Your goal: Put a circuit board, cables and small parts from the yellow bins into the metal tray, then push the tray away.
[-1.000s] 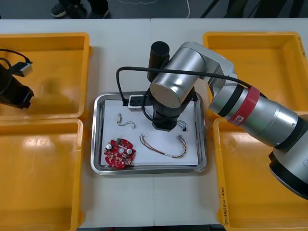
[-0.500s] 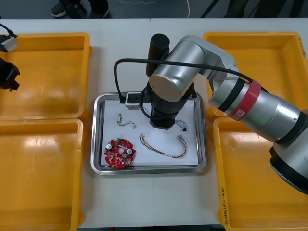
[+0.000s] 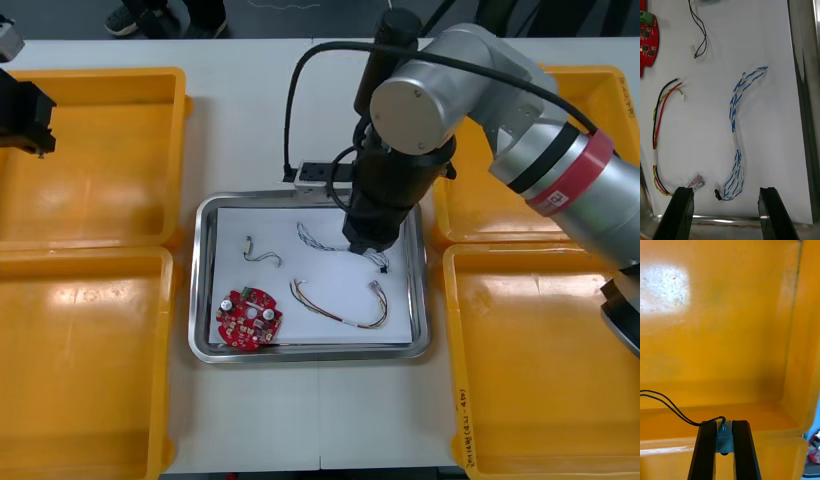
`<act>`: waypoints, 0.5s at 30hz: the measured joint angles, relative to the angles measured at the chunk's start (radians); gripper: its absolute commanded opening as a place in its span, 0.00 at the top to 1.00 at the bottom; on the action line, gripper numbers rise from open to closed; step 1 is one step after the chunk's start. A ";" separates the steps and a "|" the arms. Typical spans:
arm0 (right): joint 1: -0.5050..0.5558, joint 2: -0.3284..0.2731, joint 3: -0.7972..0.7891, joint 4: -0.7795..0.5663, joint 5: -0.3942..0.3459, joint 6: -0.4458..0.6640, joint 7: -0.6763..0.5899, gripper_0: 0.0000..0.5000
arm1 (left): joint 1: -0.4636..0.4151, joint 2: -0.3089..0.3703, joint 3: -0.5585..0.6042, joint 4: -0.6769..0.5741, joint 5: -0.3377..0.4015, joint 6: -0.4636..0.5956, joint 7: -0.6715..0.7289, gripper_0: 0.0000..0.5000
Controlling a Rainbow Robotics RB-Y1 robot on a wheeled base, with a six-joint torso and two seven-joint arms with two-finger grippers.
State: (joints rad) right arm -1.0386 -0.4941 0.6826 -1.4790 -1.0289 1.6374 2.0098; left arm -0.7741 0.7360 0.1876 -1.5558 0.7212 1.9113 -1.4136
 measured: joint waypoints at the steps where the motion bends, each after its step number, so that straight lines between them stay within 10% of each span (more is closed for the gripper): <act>1: 0.000 -0.011 -0.005 -0.001 -0.012 0.009 -0.012 0.00 | -0.001 -0.004 -0.003 -0.015 0.005 0.000 0.012 1.00; 9: 0.000 -0.087 -0.064 -0.006 -0.075 0.080 -0.045 0.00 | -0.039 -0.012 -0.138 -0.105 0.039 0.001 0.089 1.00; 15: 0.000 -0.139 -0.082 -0.079 -0.092 0.135 -0.215 0.00 | -0.082 -0.057 -0.231 -0.161 0.060 0.001 0.417 1.00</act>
State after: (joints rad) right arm -1.0390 -0.6333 0.6006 -1.5578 -1.1205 1.7727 1.7948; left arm -0.8562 0.6793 -0.0433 -1.7169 0.7811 1.9122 -0.9970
